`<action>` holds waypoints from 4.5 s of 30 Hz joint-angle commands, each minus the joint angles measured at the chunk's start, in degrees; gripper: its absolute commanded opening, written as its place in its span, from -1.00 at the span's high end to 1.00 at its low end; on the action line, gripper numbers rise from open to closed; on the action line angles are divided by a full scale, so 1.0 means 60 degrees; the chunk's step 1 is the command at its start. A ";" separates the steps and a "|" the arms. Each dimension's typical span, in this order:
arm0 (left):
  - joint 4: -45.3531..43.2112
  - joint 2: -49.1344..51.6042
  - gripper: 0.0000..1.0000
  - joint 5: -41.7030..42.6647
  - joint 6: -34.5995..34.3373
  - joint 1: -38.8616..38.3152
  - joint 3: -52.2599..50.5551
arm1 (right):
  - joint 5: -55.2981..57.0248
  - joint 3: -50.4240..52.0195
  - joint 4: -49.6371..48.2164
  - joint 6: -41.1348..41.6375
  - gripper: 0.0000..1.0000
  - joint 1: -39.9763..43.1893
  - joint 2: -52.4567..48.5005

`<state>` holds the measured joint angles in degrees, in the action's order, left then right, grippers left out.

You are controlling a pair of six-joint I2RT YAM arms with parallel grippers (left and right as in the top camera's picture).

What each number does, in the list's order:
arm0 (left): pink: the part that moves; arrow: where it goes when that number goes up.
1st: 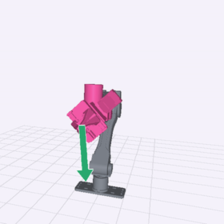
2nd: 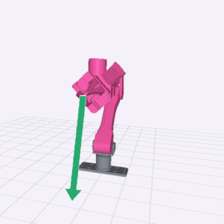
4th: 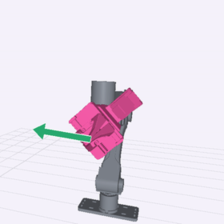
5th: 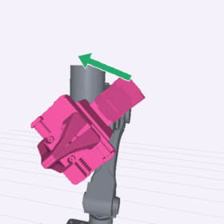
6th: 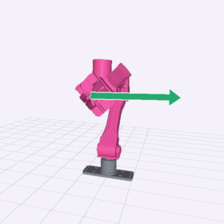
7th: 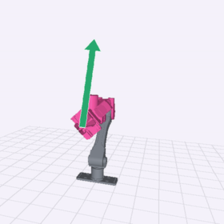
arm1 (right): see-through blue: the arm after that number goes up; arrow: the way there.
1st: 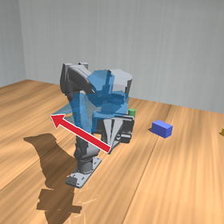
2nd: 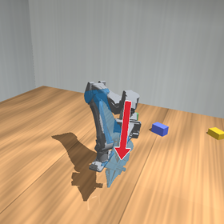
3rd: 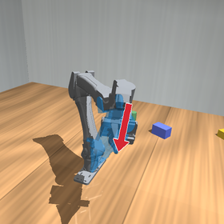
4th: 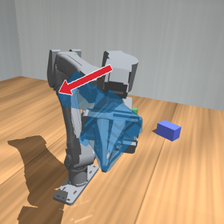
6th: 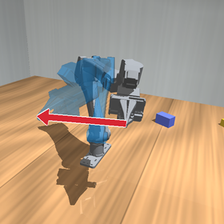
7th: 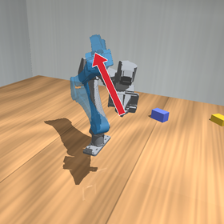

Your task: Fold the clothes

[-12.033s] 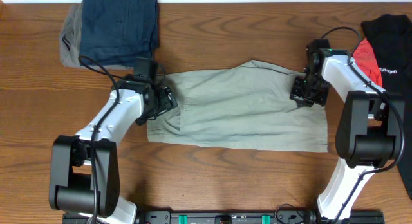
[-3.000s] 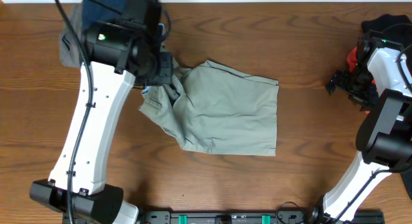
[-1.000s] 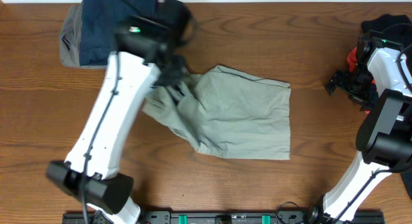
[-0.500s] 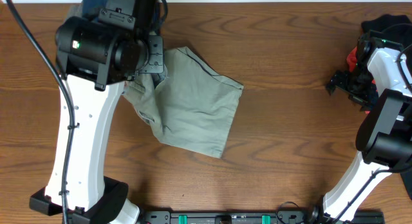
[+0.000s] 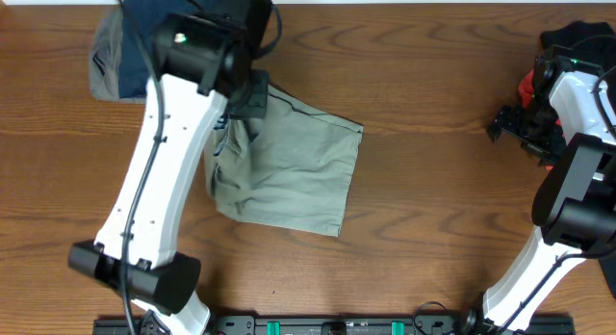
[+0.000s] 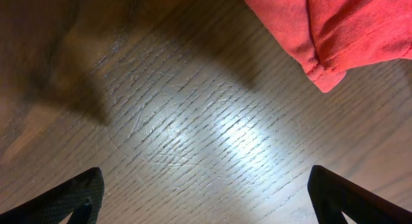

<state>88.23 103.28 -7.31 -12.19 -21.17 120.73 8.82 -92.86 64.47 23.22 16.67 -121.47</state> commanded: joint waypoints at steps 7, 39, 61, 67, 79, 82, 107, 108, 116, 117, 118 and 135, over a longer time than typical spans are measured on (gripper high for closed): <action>-0.0809 0.0004 0.88 0.1916 0.0284 -0.0033 -0.1483 | 0.0098 -0.0146 -0.0004 -0.0015 -0.99 0.0033 -0.0007; -0.2131 0.0098 0.88 0.4430 -0.0007 -0.1479 -0.2299 | 0.0098 -0.0146 -0.0004 -0.0015 -0.99 0.0033 -0.0007; -0.4630 0.0382 0.88 0.5399 -0.0838 -0.2721 -0.3985 | 0.0098 -0.0146 -0.0004 -0.0015 -0.99 0.0033 -0.0007; -0.5162 0.0390 0.88 0.5395 -0.0874 -0.3151 -0.4375 | 0.0098 -0.0146 -0.0004 -0.0015 -0.98 0.0033 -0.0007; -0.7766 0.0390 0.88 0.6517 -0.1559 -0.3268 -0.6393 | 0.0098 -0.0146 -0.0004 -0.0015 -0.99 0.0033 -0.0007; -0.8473 0.0390 0.88 0.6961 -0.1563 -0.3359 -0.6725 | 0.0098 -0.0146 -0.0004 -0.0015 -0.99 0.0033 -0.0007; -0.9307 0.0448 -0.18 0.6969 -0.1588 -0.3497 -0.7260 | 0.0098 -0.0146 -0.0004 -0.0015 -0.99 0.0033 -0.0007; -0.9238 0.0375 -0.18 0.6969 -0.1585 -0.3337 -0.7260 | 0.0098 -0.0146 -0.0004 -0.0015 -0.99 0.0033 -0.0007; -0.8047 0.0226 -0.07 0.6954 -0.0852 -0.2102 -0.7267 | 0.0098 -0.0146 -0.0004 -0.0018 -0.99 0.0033 -0.0007; -0.7901 0.0237 -0.07 0.6881 -0.0827 -0.2095 -0.7267 | 0.0098 -0.0146 -0.0004 -0.0015 -0.99 0.0033 -0.0007; -0.7774 0.0240 -0.07 0.6863 -0.0739 -0.2113 -0.7267 | 0.0098 -0.0146 -0.0004 -0.0015 -0.99 0.0033 -0.0007; -0.7821 0.0259 -0.59 0.2958 -0.0098 -0.5016 -0.7267 | 0.0098 -0.0146 -0.0004 -0.0015 -0.99 0.0033 -0.0007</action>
<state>41.58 106.19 20.10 -11.99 -49.63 77.43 8.82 -92.86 64.49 23.20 16.67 -121.47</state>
